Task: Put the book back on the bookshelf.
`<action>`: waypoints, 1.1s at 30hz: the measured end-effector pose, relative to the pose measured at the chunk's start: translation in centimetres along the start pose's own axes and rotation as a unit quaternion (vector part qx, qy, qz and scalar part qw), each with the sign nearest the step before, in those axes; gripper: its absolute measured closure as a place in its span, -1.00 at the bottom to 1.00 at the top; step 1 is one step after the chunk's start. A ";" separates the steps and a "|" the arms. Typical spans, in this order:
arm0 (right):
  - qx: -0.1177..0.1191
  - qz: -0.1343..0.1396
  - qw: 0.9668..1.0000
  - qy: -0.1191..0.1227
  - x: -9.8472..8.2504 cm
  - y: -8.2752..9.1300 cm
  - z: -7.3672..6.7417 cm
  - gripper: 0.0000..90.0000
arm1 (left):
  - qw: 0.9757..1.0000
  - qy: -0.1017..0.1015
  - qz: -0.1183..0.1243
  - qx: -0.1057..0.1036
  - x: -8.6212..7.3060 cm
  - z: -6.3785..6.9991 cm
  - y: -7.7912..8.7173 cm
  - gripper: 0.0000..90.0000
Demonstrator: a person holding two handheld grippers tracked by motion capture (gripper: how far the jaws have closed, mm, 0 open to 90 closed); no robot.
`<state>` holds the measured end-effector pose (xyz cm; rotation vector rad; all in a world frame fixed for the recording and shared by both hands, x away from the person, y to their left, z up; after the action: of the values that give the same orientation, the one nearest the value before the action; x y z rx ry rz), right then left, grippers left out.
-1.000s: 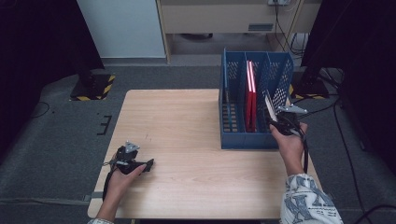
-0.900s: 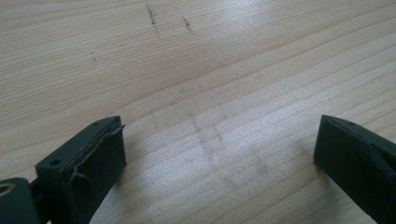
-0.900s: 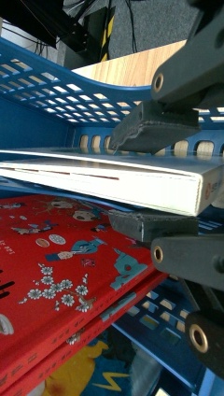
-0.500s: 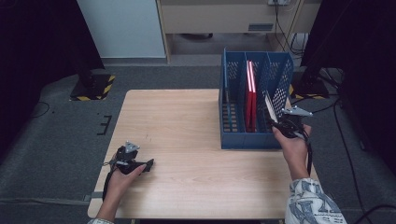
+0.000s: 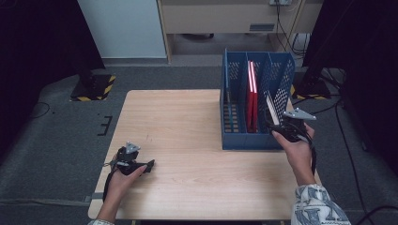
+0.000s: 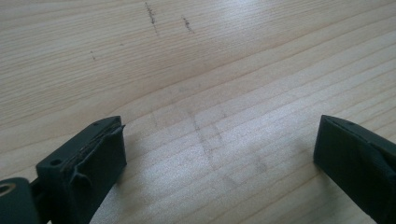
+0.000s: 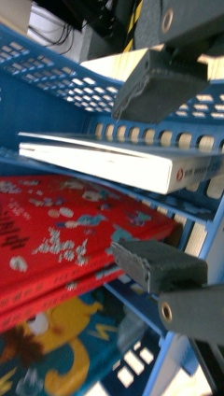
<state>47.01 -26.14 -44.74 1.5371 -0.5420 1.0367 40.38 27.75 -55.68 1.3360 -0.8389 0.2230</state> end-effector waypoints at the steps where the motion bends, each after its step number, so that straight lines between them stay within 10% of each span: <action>1: 0.003 0.005 1.000 -0.001 0.0 0.1 -0.1 -0.39 | 1.000 0.000 0.000 0.000 0.0 0.0 0.0 -0.97; 33: 0.083 0.051 0.995 0.034 1.9 2.8 -6.2 -0.81 | 1.000 0.000 0.000 0.001 0.0 0.0 0.0 -0.98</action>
<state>43.77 -20.62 -41.86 1.6261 -0.5024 1.2339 40.38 27.73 -55.69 1.3369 -0.8388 0.2244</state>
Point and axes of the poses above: each handheld gripper's, and its own axes: y roughly backward along the jaws, x roughly out of its top, z roughly to its right, the point moved 3 cm from there along -y, roughly forward along the jaws, and after that the axes turned 3 degrees about -z, right-handed, at the moved point
